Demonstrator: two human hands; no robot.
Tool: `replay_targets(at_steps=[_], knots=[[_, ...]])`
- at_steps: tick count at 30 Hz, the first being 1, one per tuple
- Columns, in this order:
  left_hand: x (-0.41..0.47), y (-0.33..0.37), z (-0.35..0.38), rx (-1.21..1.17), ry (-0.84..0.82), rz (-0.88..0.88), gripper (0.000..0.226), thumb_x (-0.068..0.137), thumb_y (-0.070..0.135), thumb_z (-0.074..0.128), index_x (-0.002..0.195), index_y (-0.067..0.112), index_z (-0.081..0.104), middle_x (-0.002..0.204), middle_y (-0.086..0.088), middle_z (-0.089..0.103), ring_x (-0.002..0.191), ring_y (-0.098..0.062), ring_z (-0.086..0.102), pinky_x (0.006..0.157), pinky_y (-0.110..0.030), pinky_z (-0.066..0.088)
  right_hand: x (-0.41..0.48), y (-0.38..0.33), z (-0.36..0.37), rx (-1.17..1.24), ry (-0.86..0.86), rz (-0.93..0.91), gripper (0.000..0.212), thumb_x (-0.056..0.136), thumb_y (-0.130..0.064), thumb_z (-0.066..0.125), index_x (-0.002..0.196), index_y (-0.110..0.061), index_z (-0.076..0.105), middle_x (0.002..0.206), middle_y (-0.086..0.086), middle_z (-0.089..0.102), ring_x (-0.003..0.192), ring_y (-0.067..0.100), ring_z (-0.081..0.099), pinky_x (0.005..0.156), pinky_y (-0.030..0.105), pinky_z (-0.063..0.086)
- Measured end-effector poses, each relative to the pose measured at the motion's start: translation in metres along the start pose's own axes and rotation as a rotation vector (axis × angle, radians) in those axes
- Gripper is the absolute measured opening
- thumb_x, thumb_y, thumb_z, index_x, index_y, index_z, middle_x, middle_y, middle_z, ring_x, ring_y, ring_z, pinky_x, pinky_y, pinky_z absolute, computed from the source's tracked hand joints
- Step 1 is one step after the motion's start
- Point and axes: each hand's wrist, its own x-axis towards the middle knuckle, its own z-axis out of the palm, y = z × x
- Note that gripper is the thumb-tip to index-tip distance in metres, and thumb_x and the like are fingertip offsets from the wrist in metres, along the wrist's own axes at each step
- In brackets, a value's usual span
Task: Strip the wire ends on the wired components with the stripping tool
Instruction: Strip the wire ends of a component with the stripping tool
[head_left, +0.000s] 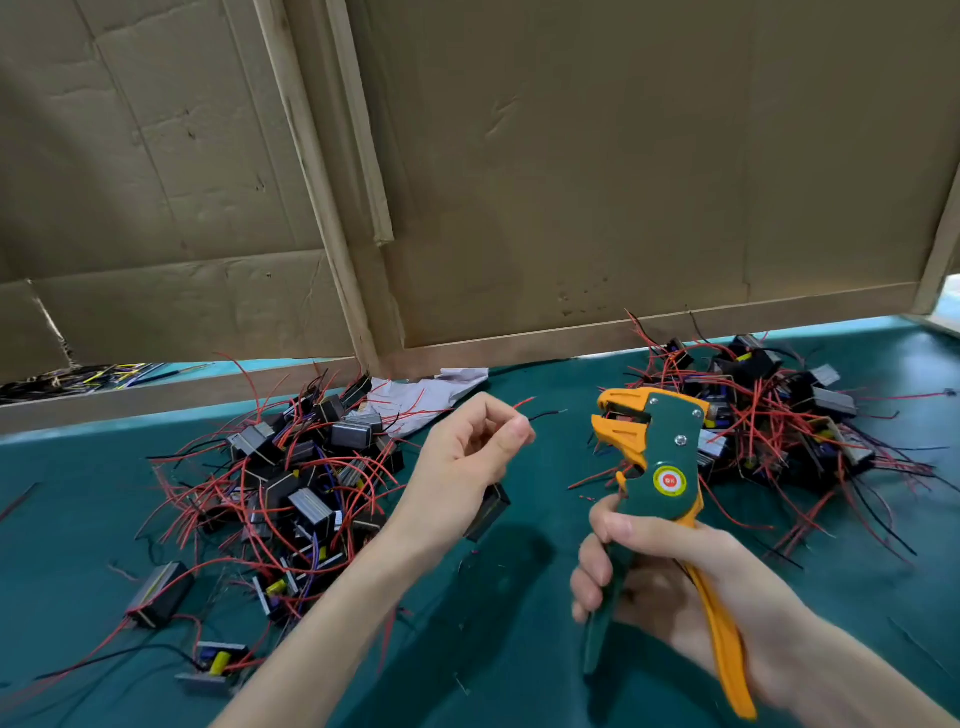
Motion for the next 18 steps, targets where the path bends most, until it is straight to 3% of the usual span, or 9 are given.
replay_targets(at_steps=[3,8,18], knots=[[-0.003,0.014,0.001,0.071,-0.048,0.105,0.014,0.082,0.032,0.058,0.079,0.019,0.064,0.07,0.014,0.06,0.063,0.001,0.047,0.062,-0.01,0.038,-0.006,-0.006,0.003,-0.097,-0.078,-0.013,0.022,0.079,-0.017,0.077,0.082,-0.007,0.057,0.075,0.02,0.054,0.074,0.035,0.057,0.074,0.045,0.052],[-0.008,0.026,0.003,0.113,-0.06,0.152,0.011,0.09,0.014,0.06,0.081,0.013,0.066,0.064,0.016,0.057,0.06,0.003,0.044,0.059,-0.008,0.035,-0.009,-0.007,0.011,-0.168,-0.112,0.016,0.021,0.076,-0.016,0.075,0.081,-0.006,0.057,0.072,0.021,0.053,0.073,0.035,0.056,0.075,0.046,0.05],[-0.007,0.031,-0.001,0.174,-0.109,0.114,0.013,0.09,0.012,0.062,0.077,0.014,0.064,0.059,0.016,0.048,0.056,-0.001,0.038,0.056,-0.011,0.033,-0.009,-0.007,0.009,-0.186,-0.144,0.026,0.025,0.077,-0.019,0.079,0.083,-0.005,0.059,0.072,0.02,0.055,0.073,0.034,0.058,0.075,0.046,0.05]])
